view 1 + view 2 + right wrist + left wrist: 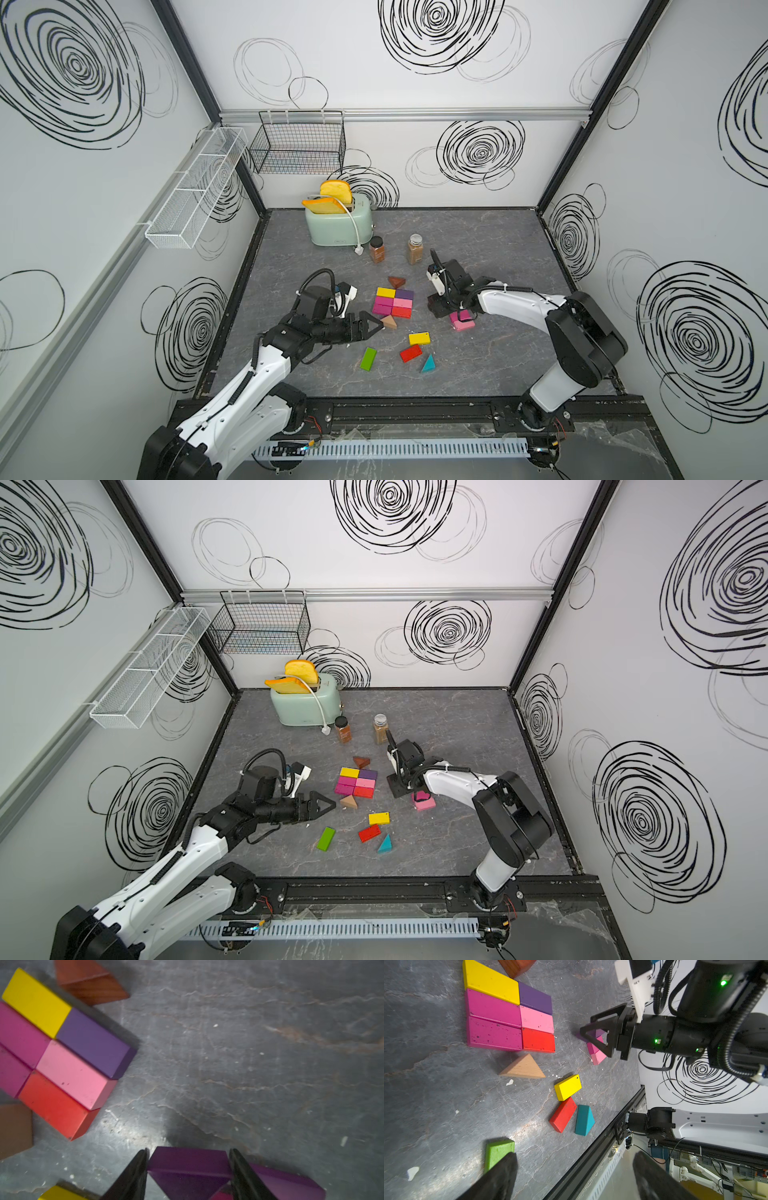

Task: Assemble a piece of candy with building blocks
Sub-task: Place the building block at the center of the board.

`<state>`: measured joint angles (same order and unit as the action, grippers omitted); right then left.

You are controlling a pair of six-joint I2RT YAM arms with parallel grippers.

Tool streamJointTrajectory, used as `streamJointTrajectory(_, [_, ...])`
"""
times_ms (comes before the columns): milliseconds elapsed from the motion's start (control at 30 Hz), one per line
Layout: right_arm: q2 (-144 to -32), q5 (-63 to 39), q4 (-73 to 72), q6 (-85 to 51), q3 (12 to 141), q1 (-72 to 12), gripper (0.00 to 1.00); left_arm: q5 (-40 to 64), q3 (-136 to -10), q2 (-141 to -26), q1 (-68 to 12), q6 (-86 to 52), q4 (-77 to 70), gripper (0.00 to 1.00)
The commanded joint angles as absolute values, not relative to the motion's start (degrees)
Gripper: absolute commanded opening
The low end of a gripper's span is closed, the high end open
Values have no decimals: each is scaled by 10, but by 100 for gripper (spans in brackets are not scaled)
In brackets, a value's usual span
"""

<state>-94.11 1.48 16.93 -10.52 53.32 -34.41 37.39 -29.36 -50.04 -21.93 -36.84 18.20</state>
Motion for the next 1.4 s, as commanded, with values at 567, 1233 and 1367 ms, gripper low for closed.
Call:
streamJointTrajectory(567, [-1038,65,165,-120,627,-280,47,412,-317,-511,-214,-342,166,92])
streamJointTrajectory(1233, [-878,26,327,-40,657,-366,100,375,-320,-452,-217,-344,250,99])
streamJointTrajectory(1367, [-863,3,367,16,629,-460,99,412,-293,-409,-210,-390,238,98])
